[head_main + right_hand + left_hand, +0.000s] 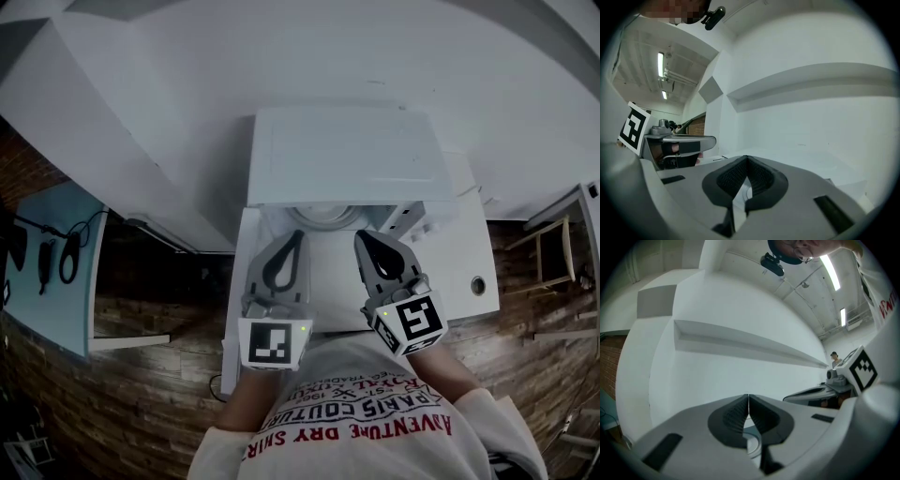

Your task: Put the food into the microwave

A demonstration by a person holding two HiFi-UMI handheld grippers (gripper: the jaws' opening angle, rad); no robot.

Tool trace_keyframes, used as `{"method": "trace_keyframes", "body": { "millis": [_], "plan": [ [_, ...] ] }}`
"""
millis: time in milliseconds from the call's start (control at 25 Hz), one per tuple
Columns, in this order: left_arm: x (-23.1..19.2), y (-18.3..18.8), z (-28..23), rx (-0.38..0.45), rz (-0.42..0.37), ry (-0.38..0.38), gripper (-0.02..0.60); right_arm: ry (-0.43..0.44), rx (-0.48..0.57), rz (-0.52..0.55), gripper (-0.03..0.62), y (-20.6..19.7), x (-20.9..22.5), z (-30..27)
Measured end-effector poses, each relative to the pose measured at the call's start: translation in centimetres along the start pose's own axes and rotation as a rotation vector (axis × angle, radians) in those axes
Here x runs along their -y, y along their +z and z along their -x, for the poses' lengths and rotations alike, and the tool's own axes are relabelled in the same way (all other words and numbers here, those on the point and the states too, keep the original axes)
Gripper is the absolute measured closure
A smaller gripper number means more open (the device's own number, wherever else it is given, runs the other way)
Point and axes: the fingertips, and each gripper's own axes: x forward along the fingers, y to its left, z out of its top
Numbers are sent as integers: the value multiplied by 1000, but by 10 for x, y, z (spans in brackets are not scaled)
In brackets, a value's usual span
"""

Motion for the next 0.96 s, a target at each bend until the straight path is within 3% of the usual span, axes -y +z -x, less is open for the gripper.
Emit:
{"method": "trace_keyframes", "body": {
  "millis": [960],
  "plan": [
    [0,-10,-2,-39,18,12,575,-54,-71,-79,582,-20,12,3]
  ]
}}
